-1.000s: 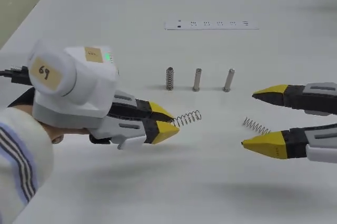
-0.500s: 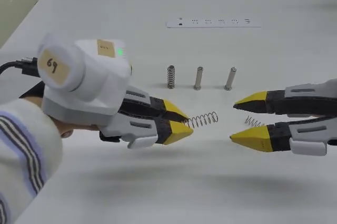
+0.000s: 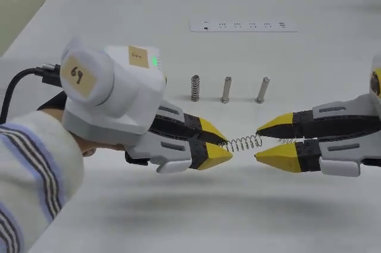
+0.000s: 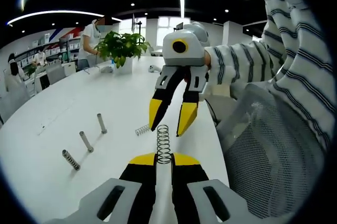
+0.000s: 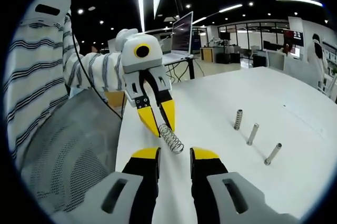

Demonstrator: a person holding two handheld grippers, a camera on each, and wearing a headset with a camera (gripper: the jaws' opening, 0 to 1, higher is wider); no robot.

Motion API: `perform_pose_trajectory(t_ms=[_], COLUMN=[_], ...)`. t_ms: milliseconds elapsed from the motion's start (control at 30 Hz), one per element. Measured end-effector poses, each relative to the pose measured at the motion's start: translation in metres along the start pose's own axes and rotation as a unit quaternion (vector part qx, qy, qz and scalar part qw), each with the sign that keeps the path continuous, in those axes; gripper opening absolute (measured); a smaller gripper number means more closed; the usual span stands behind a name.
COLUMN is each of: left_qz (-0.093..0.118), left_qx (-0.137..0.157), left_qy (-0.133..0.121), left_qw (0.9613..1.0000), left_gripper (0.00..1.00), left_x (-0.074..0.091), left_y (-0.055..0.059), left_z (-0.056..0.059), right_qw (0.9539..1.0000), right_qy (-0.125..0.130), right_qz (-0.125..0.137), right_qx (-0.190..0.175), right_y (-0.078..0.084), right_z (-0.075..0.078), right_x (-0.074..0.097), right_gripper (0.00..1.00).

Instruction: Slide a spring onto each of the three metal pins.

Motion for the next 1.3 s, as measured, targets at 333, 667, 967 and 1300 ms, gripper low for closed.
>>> perform_pose_trajectory(t_ms=[333, 667, 967, 1300], left_qz=[-0.005, -0.012, -0.017, -0.018], left_qx=[0.001, 0.004, 0.004, 0.006], left_qy=[0.005, 0.006, 0.010, 0.010], left_qw=[1.0000, 0.9999, 0.9998, 0.9998], left_gripper=[0.02, 0.02, 0.02, 0.02], left_x=[-0.002, -0.003, -0.005, -0.008], left_y=[0.001, 0.003, 0.006, 0.010], left_z=[0.001, 0.002, 0.004, 0.008], right_qw=[0.9999, 0.9998, 0.9995, 0.9993], right_qy=[-0.008, -0.013, -0.018, -0.027], right_qz=[-0.014, -0.017, -0.023, -0.025], right_qx=[0.006, 0.003, -0.006, -0.005], right_y=[0.002, 0.004, 0.006, 0.004], right_z=[-0.001, -0.002, -0.002, -0.005], right_x=[-0.004, -0.005, -0.005, -0.002], right_gripper=[0.16, 0.12, 0.10, 0.09])
Point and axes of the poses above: the centre of the closed fingertips' face, and the gripper's own axes: x roughly backward along the fingers, z roughly to its right, y roughly out of its underside, the point moved 4 cm from there along x, roughly backward along the fingers
